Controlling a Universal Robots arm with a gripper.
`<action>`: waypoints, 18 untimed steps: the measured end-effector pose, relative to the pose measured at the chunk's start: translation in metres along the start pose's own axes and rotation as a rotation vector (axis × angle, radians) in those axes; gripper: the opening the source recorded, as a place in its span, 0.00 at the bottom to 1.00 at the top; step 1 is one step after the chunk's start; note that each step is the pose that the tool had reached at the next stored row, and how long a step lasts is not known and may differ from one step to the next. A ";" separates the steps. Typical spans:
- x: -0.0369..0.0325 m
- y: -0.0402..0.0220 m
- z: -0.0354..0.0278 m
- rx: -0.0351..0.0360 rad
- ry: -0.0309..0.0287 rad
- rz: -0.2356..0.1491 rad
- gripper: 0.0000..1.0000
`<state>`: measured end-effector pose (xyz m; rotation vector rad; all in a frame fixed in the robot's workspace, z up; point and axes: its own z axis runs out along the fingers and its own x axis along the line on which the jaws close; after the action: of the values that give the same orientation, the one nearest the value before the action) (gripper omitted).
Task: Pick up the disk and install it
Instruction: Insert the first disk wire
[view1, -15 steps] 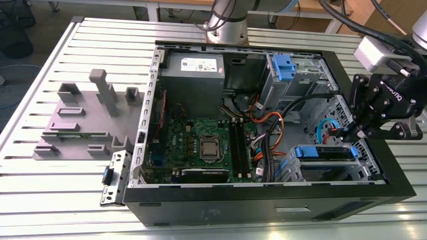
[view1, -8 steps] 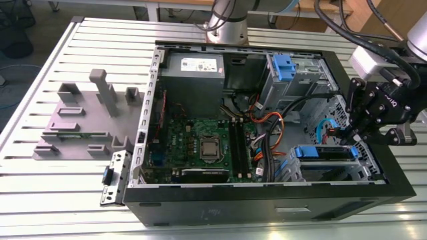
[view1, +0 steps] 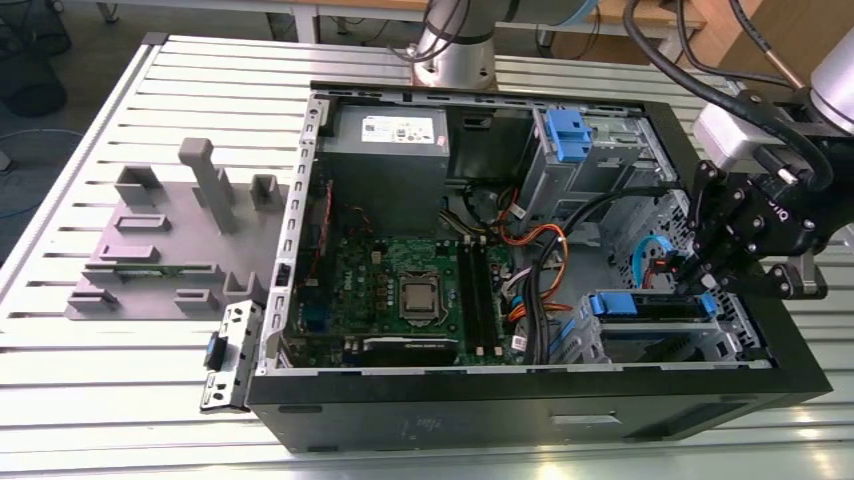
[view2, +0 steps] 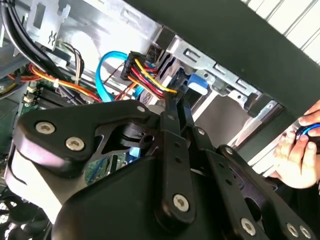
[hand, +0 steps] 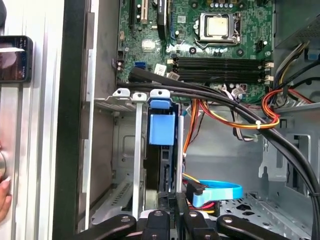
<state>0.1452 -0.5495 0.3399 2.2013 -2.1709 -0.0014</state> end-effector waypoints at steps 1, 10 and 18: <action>0.0001 0.0004 0.0003 0.0003 -0.0016 0.000 0.17; 0.0050 0.0070 0.0038 0.0006 -0.0068 0.003 0.17; 0.0050 0.0071 0.0064 0.0003 -0.0131 0.016 0.17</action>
<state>0.1380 -0.5548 0.3340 2.1905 -2.1949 -0.0149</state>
